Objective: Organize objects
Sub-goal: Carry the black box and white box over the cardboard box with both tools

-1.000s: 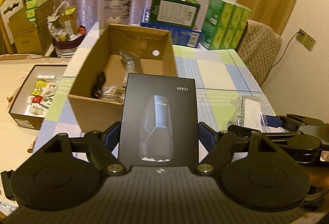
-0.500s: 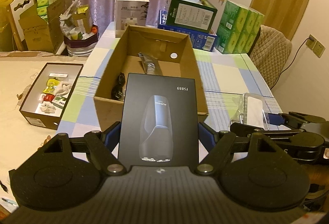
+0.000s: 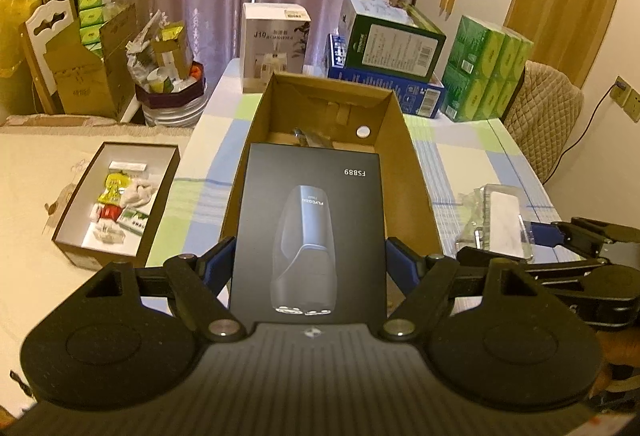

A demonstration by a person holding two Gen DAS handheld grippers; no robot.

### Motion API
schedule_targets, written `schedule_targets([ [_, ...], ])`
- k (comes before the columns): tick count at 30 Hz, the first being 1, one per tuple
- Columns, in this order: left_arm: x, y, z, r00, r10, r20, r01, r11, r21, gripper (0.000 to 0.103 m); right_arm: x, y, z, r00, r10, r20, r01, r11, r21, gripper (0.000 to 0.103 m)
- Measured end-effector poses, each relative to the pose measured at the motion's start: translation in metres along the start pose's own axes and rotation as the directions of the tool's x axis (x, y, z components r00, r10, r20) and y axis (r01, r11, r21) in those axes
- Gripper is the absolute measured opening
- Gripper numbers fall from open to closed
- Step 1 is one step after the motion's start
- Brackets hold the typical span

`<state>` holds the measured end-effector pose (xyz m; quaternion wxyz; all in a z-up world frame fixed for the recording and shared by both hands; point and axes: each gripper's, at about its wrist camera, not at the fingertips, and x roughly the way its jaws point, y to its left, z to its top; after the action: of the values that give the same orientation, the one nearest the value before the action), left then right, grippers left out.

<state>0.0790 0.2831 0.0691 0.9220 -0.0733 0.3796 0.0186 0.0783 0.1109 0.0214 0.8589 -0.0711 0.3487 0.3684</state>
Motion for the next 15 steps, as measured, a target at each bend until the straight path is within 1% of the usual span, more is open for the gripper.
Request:
schedule_targets([
  [7,0.019,0.006,0.029,1.000,-0.010,-0.001,0.010,1.000,0.012,0.075,0.025,0.004,0.025,1.000,0.018,-0.005,-0.018,1.000,-0.012,0.070],
  [15,0.042,0.011,0.053,1.000,-0.008,-0.010,0.008,1.000,0.020,0.076,0.052,-0.002,0.038,0.999,0.032,-0.021,-0.032,0.999,-0.004,0.070],
])
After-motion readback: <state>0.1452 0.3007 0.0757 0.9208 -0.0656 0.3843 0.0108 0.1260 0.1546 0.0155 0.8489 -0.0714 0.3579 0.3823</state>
